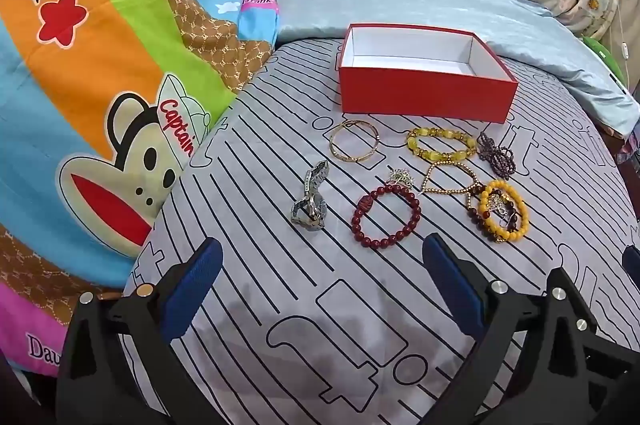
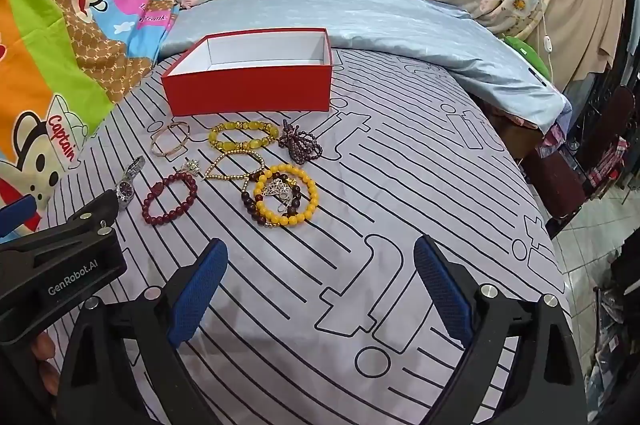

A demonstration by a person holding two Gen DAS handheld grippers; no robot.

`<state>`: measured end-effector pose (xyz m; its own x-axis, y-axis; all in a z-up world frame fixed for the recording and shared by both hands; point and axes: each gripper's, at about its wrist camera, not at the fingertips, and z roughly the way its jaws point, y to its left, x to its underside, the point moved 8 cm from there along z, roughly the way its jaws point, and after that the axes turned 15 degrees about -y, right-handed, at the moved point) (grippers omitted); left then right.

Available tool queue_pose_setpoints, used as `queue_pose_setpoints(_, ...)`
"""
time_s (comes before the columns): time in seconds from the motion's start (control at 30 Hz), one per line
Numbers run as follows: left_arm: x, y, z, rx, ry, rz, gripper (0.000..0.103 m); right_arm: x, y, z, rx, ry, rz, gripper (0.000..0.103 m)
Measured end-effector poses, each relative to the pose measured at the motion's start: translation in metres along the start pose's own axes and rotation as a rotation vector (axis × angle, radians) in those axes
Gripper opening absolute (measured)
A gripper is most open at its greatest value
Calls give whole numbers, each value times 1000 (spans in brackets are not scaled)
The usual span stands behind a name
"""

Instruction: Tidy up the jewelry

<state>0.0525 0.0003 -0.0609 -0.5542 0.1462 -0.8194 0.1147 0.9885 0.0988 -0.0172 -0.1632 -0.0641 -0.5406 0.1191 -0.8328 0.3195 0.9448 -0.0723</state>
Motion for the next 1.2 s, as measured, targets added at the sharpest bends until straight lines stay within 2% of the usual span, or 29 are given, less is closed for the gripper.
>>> queue_pose_setpoints(1.2,7,-3,8,-11,12,22,98,2,-5,7,-6,14,24,92)
